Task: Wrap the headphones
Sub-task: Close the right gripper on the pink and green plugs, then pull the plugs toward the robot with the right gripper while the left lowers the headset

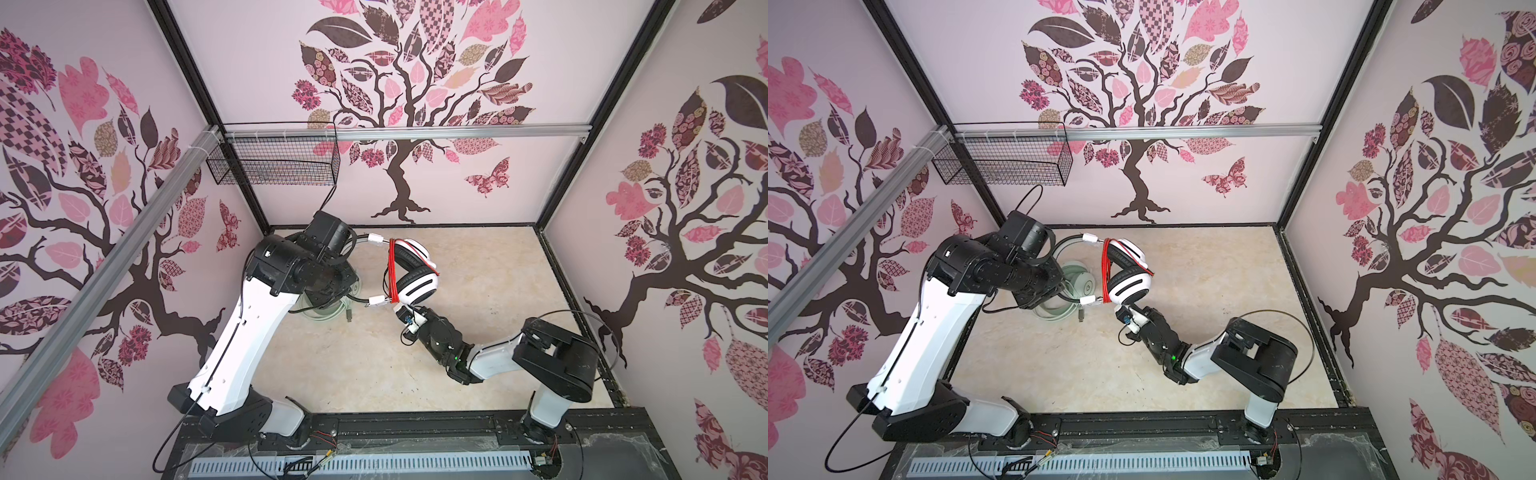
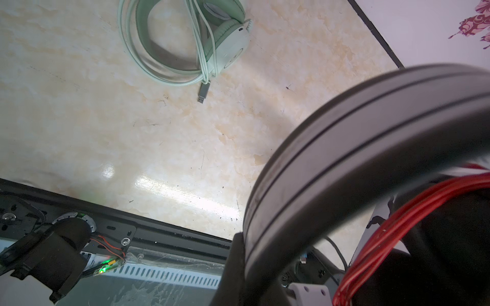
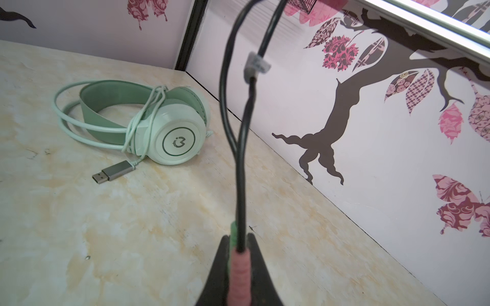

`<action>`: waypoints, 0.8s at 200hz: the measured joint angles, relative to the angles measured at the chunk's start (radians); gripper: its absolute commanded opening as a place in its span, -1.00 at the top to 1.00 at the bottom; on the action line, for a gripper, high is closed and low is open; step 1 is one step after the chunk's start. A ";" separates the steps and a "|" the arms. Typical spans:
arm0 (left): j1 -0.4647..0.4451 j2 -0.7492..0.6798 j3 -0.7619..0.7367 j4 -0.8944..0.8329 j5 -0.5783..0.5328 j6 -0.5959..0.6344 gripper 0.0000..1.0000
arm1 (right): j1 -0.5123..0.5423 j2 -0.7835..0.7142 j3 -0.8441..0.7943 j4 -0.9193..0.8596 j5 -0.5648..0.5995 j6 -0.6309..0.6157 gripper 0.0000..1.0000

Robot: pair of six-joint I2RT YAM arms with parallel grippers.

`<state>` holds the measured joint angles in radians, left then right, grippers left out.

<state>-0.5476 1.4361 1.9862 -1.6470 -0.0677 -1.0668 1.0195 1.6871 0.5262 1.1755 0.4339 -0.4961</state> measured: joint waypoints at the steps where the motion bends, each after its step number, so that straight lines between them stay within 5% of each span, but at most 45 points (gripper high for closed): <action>1: 0.001 0.000 -0.001 0.000 0.000 0.001 1.00 | 0.002 -0.003 -0.002 -0.001 0.000 0.000 1.00; 79: 0.116 0.017 -0.122 0.045 -0.116 0.090 1.00 | 0.251 -0.351 -0.059 -0.391 0.131 0.027 1.00; 160: 0.109 0.016 -0.323 0.068 -0.219 0.136 1.00 | 0.441 -0.370 0.116 -0.806 0.377 -0.058 1.00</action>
<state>-0.4381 1.4525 1.6627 -1.5787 -0.2871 -0.9310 1.4605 1.3170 0.6418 0.3698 0.8108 -0.5541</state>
